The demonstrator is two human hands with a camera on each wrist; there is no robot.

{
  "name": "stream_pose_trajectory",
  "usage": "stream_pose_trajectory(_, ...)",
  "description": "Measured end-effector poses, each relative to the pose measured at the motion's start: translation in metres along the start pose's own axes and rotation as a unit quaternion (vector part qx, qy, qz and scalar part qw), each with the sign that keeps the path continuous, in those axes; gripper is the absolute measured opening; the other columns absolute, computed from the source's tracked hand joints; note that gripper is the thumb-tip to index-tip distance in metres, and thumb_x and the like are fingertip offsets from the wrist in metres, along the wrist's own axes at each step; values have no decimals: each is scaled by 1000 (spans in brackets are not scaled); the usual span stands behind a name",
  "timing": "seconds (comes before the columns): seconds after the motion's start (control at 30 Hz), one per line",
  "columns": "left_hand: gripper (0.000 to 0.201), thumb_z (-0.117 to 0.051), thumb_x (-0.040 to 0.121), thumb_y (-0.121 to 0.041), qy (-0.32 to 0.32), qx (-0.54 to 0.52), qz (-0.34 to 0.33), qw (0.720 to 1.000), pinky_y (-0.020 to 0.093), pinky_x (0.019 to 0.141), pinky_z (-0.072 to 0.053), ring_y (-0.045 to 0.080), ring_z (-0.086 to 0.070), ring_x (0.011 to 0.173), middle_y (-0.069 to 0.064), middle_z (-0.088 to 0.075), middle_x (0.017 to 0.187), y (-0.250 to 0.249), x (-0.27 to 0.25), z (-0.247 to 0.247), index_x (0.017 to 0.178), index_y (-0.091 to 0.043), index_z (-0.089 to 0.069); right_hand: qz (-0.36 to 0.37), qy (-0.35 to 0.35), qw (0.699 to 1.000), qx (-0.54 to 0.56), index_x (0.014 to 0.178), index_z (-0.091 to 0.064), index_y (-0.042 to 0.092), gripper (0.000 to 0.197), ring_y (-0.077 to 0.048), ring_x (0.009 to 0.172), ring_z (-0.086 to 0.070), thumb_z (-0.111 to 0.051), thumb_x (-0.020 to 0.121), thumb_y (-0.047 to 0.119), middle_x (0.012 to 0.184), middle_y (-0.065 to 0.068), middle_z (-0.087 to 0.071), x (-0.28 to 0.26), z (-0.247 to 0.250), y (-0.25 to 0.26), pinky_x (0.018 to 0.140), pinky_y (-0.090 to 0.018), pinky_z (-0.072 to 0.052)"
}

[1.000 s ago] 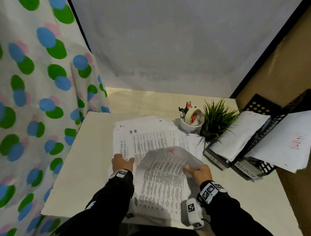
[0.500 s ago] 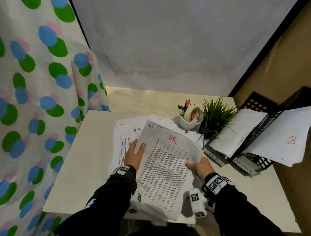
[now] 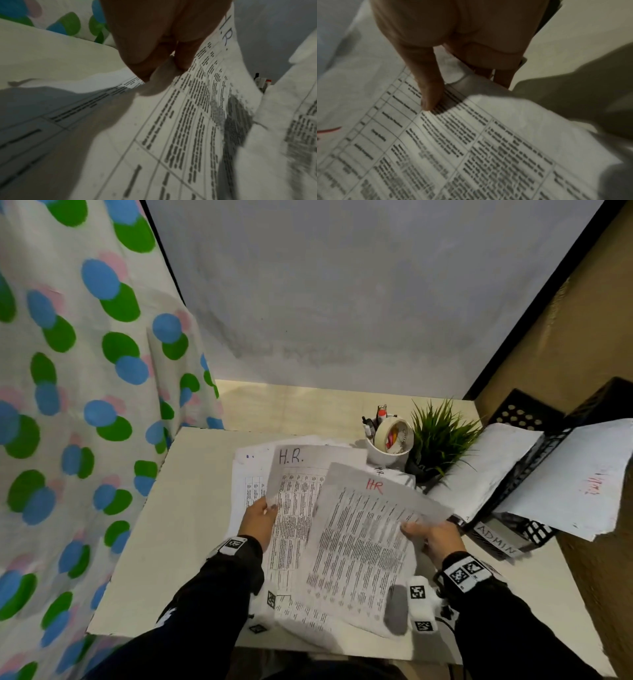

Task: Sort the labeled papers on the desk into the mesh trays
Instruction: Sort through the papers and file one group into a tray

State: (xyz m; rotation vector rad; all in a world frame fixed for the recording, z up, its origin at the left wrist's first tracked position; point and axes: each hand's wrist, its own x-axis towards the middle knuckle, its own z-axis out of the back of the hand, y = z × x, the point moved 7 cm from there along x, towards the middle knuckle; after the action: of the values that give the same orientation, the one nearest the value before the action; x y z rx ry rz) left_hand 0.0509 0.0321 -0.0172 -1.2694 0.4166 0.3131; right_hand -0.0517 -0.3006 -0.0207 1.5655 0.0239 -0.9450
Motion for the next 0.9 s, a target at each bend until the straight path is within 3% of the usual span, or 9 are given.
stream_pose_trajectory(0.1, 45, -39, 86, 8, 58, -27, 17, 998, 37, 95, -42, 26, -54, 107, 7, -63, 111, -4, -4, -18, 118, -16, -58, -7, 52, 999, 3, 68, -61, 0, 15, -28, 68, -57, -68, 72, -13, 60, -6, -66, -10, -24, 8, 69, -33, -53)
stream_pose_trajectory(0.23, 38, -37, 84, 13, 118, -39, 56, 991, 29, 75, -49, 25, -62, 84, 5, -68, 83, -12, -10, -39, 94, -8, -68, -8, 71, 997, 23, 82, -73, 6, 30, -36, 85, -68, -82, 55, -5, 77, -12, -75, -10, -43, 10, 88, -46, -51)
stream_pose_trajectory(0.37, 32, -44, 85, -1, 30, -1, 103, 994, 29, 79, -43, 23, -55, 86, 14, -57, 94, -2, 4, -26, 112, 6, -60, -23, 43, 998, 39, 116, -53, 1, 60, -36, 91, -64, -65, 64, -25, 101, -20, -67, -7, -43, 8, 92, -51, -50)
stream_pose_trajectory(0.47, 42, -34, 97, -22, -95, 84, 131, 983, 37, 97, -42, 36, -53, 116, 24, -56, 124, 5, 9, -3, 125, 4, -51, -46, 66, 997, 20, 104, -62, 6, 54, -39, 102, -62, -62, 61, -26, 105, -19, -69, -12, -43, -4, 96, -52, -47)
stream_pose_trajectory(0.53, 48, -38, 95, -31, -137, 122, 155, 971, 41, 102, -39, 38, -48, 122, 24, -51, 132, 10, 9, 1, 128, 3, -46, -72, 68, 995, 11, 94, -61, -4, 36, -38, 96, -63, -57, 67, -26, 98, -20, -68, -26, -43, -5, 84, -42, -55)
stream_pose_trajectory(0.63, 42, -55, 86, -23, -123, 85, 195, 969, 40, 90, -44, 36, -57, 102, 20, -58, 109, 13, 5, -9, 118, 0, -40, -99, 69, 992, 48, 100, -55, -12, 32, -28, 80, -59, -47, 74, -28, 92, -18, -60, -41, -43, -7, 59, -26, -48)
stream_pose_trajectory(0.7, 32, -57, 86, -14, -88, 90, 199, 972, 38, 82, -44, 33, -60, 87, 17, -59, 93, 14, 2, -18, 112, -4, -42, -99, 62, 991, 64, 101, -56, -11, 36, -31, 86, -60, -47, 72, -29, 98, -21, -58, -41, -44, -15, 64, -26, -48)
stream_pose_trajectory(0.77, 34, -54, 88, -8, -53, 119, 165, 978, 37, 90, -45, 36, -59, 104, 18, -60, 114, 12, 5, -25, 121, 1, -48, -101, 49, 990, 88, 96, -57, -8, 38, -36, 93, -57, -47, 67, -30, 106, -24, -56, -39, -45, -26, 73, -33, -48)
stream_pose_trajectory(0.9, 15, -48, 88, -5, -19, 108, 70, 992, 32, 72, -42, 25, -54, 78, 15, -59, 88, 5, 5, -28, 76, -7, -57, -91, 58, 991, 82, 91, -56, -9, 30, -29, 80, -57, -49, 69, -28, 90, -19, -58, -43, -42, -21, 67, -29, -47)
